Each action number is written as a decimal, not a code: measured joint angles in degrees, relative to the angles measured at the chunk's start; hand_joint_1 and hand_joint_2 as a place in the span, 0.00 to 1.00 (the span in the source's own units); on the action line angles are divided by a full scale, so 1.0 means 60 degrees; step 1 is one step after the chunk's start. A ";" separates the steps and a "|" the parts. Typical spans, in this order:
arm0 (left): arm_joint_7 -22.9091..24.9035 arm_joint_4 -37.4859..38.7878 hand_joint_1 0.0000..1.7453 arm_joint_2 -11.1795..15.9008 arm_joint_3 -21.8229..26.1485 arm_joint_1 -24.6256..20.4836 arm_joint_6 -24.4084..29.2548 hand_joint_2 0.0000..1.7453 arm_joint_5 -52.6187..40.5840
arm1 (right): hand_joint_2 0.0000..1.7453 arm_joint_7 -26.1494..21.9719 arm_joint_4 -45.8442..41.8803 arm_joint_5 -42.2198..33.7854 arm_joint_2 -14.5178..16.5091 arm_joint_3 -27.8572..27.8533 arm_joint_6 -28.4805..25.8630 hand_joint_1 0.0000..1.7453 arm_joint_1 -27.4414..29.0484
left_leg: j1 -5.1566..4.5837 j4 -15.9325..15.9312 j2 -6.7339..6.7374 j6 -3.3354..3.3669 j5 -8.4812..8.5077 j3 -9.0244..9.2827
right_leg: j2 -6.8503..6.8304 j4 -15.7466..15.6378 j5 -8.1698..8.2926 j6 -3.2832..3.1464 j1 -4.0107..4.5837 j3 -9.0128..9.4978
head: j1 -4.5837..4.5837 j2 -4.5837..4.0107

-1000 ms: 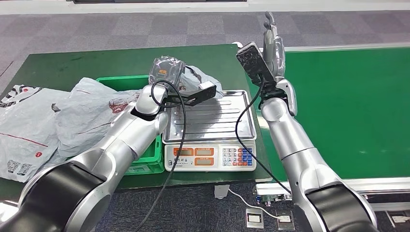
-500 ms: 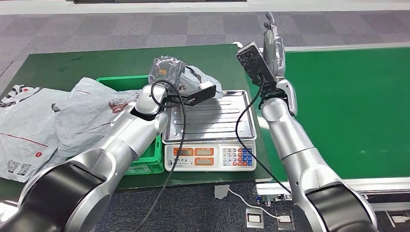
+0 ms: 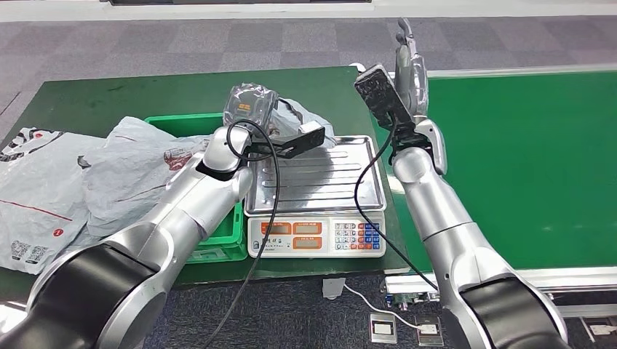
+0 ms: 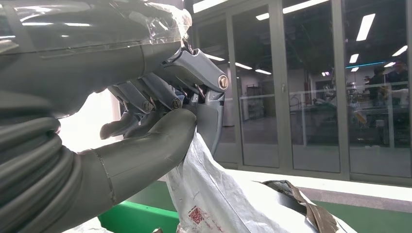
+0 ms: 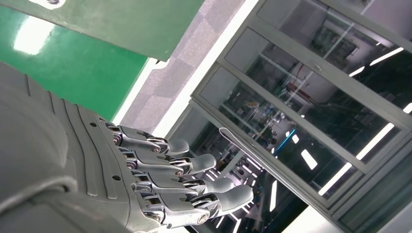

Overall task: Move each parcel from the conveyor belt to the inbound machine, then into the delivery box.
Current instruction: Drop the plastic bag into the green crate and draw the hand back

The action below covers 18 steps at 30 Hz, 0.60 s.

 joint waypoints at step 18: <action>0.0000 -0.0001 1.00 0.0006 0.0000 -0.0001 0.0000 1.00 0.0000 | 0.00 -0.0001 -0.0002 0.0000 -0.0004 0.0008 0.0000 0.00 0.0001 | 0.0000 0.0000 0.0000 0.0000 0.0000 0.0000 | 0.0000 0.0000 0.0000 0.0000 0.0000 0.0000 | 0.0000 0.0000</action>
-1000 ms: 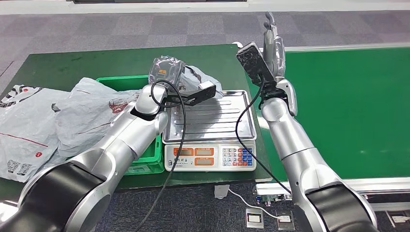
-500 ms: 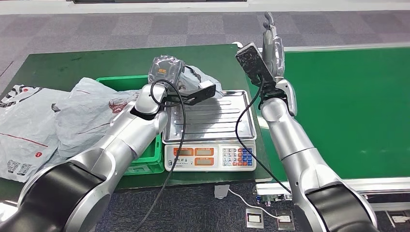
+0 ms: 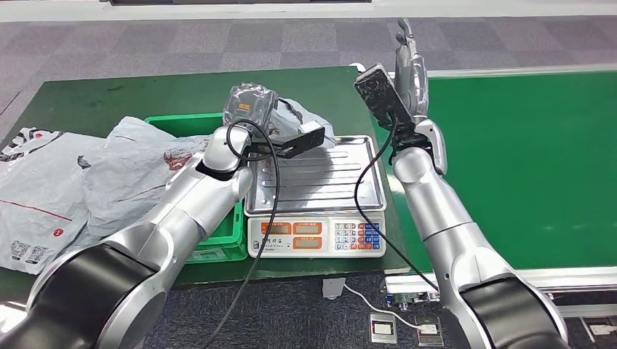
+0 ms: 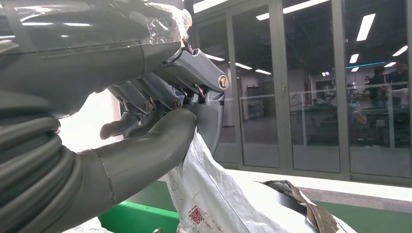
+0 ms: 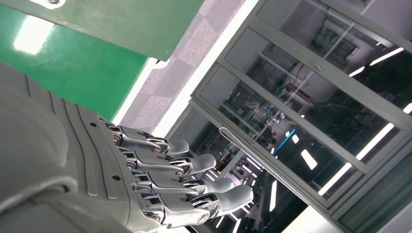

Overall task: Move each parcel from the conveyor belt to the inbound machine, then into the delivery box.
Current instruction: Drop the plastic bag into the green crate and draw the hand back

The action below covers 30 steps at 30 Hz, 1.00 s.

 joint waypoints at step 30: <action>0.0000 0.0000 1.00 0.0000 0.0000 0.0000 0.0001 1.00 0.0000 | 0.00 0.0000 -0.0002 0.0000 -0.0004 0.0000 0.0000 0.00 0.0002 | 0.0000 0.0000 0.0000 0.0000 0.0000 0.0000 | 0.0000 0.0000 0.0000 0.0000 0.0000 0.0000 | 0.0000 0.0000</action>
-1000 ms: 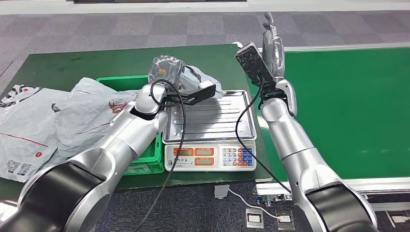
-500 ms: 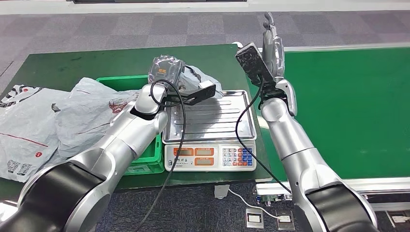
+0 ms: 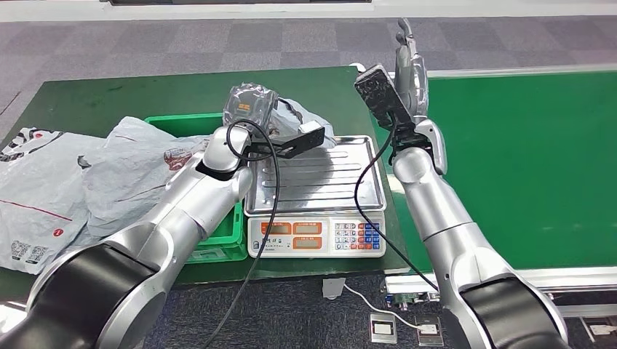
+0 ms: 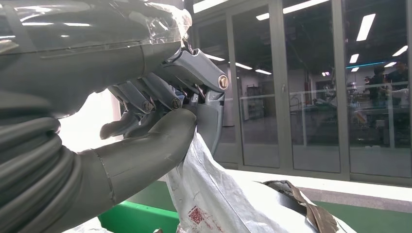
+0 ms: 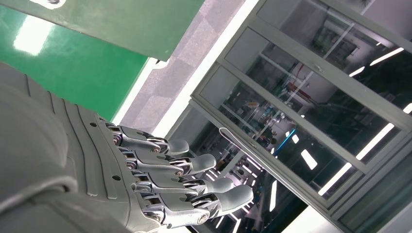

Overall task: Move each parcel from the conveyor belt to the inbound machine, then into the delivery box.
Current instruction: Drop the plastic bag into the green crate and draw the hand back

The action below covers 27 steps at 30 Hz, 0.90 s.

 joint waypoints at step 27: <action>0.0000 0.0000 1.00 0.0000 0.0000 0.0000 -0.0001 1.00 0.0000 | 0.00 0.0001 0.0000 0.0000 0.0000 0.0000 0.0000 0.00 0.0001 | 0.0000 0.0000 0.0000 0.0000 0.0000 0.0000 | 0.0000 0.0000 0.0000 0.0000 0.0000 0.0000 | 0.0000 0.0000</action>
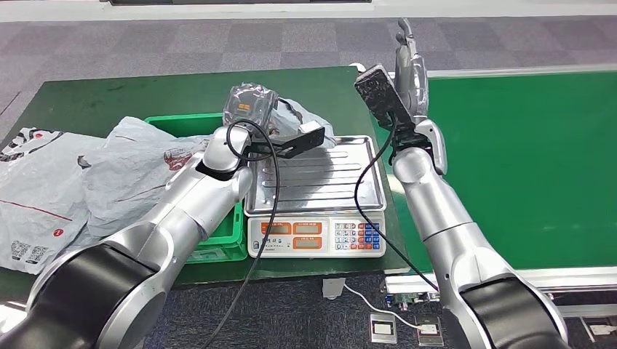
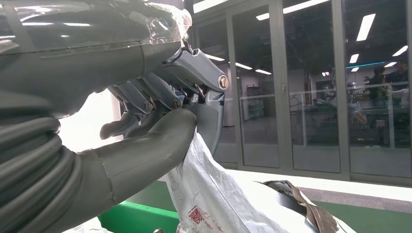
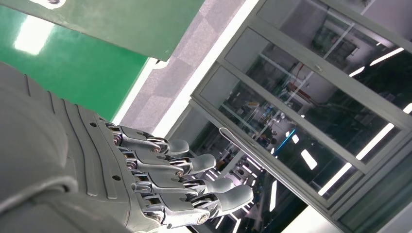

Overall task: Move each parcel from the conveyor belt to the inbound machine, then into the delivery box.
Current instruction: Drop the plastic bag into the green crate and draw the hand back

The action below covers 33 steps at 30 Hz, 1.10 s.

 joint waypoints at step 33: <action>-0.0803 -0.0317 1.00 0.4238 0.2648 -0.2697 0.0816 1.00 0.2621 | 0.00 0.0455 0.0537 -0.1780 -0.2946 0.0355 -0.0093 0.00 -0.0322 | 0.0022 -0.0001 0.0033 -0.0042 0.0023 -0.0061 | 0.0027 0.0036 0.0025 -0.0054 0.0017 -0.0084 | -0.0007 0.0000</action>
